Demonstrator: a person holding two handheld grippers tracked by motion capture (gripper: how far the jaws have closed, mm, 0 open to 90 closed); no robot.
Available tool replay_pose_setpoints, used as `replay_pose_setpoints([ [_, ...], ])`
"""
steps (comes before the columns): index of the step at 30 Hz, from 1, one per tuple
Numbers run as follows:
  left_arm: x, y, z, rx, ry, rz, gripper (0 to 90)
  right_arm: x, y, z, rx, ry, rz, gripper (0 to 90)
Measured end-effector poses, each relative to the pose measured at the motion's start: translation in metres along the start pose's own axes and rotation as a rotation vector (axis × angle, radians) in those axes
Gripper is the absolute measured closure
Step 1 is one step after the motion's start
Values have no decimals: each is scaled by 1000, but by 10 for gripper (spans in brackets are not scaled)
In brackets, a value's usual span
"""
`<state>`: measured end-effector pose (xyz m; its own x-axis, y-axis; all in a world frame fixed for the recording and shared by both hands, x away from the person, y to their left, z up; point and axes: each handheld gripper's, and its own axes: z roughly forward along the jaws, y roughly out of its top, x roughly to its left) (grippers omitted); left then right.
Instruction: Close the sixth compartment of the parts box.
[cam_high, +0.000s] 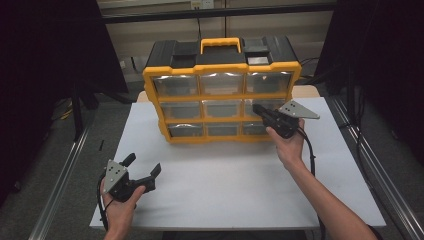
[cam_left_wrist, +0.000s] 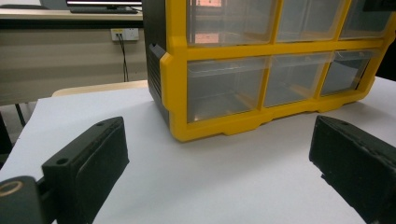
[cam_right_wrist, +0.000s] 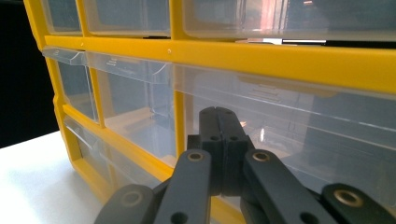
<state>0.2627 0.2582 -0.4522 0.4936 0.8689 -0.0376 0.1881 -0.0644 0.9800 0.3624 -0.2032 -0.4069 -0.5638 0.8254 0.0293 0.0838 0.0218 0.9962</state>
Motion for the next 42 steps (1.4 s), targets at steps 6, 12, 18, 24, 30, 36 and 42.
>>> replay_pose_setpoints([
  [6,0,0,-1,-1,3,0,46,0,0,1,-3,-7,-5,900],
  [12,1,0,-1,4,2,1,46,2,3,2,23,-28,-39,900],
  [18,1,-1,0,7,-6,-3,46,1,-1,1,29,-23,-17,892],
  [24,2,-1,0,3,-3,-5,46,6,-4,-1,33,10,-15,670],
  [30,2,-1,0,0,-4,-9,46,12,-6,-5,33,11,-16,459],
  [36,1,-2,2,7,-22,-12,45,14,-7,-12,35,-19,-2,274],
  [42,-1,-1,2,15,-22,3,43,10,-9,-25,54,-39,29,142],
])
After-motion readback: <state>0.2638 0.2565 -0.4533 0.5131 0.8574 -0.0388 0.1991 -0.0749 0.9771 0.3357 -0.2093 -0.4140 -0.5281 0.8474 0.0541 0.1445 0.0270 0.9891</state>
